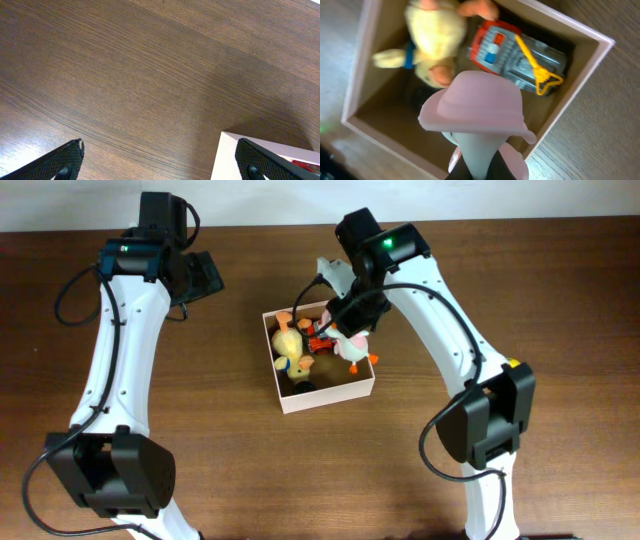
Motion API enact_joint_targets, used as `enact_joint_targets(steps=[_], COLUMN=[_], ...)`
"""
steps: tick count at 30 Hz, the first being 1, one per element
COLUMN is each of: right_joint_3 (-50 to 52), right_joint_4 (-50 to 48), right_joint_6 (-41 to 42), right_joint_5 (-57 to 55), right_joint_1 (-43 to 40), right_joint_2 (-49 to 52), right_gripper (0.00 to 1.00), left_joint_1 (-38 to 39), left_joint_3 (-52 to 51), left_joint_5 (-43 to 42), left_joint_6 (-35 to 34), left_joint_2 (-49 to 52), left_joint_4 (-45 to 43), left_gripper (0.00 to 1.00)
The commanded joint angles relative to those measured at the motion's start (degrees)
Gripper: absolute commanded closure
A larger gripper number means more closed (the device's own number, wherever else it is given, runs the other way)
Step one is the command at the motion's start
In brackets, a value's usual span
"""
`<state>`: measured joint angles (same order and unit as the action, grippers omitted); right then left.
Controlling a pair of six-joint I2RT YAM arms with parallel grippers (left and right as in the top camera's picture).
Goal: Pack container
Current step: 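Carry the white duck with the right gripper into the box, then release the white duck and lift the right gripper from the box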
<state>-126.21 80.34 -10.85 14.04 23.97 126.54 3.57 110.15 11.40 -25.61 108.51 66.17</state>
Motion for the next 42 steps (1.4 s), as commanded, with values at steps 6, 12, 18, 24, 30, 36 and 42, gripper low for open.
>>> enact_joint_targets(steps=[6, 12, 18, 24, 30, 36, 42], right_joint_3=[-0.33, -0.33, -0.28, 2.64, 7.21, 9.38, 9.38], right_joint_4=[-1.03, -0.66, 1.14, 1.25, -0.39, -2.08, -1.81], right_joint_6=[7.56, 9.57, 9.86, 9.86, 9.86, 9.86, 9.88], right_joint_5=[-7.08, -7.23, -7.17, -7.02, -7.04, -7.06, -7.08], right_joint_1=[0.07, 0.07, 0.09, 1.25, 3.41, 4.52, 4.52], right_joint_2=[0.59, 0.74, 1.6, 1.79, 1.84, 1.84, 1.84], right_gripper=[0.96, 0.96, 0.96, 0.96, 0.96, 0.96, 0.96], left_joint_1=[0.11, 0.11, 0.11, 0.11, 0.11, 0.11, 0.11], left_joint_3=[0.57, 0.57, 0.57, 0.57, 0.57, 0.57, 0.57], left_joint_5=[0.44, 0.44, 0.44, 0.44, 0.44, 0.44, 0.44], left_joint_6=[-0.7, -0.7, -0.7, -0.7, -0.7, -0.7, -0.7], left_joint_2=[0.28, 0.28, 0.28, 0.28, 0.28, 0.28, 0.28], left_joint_4=[-0.11, -0.11, -0.11, -0.11, -0.11, -0.11, -0.11], left_gripper=[0.01, 0.01, 0.01, 0.01, 0.01, 0.01, 0.01])
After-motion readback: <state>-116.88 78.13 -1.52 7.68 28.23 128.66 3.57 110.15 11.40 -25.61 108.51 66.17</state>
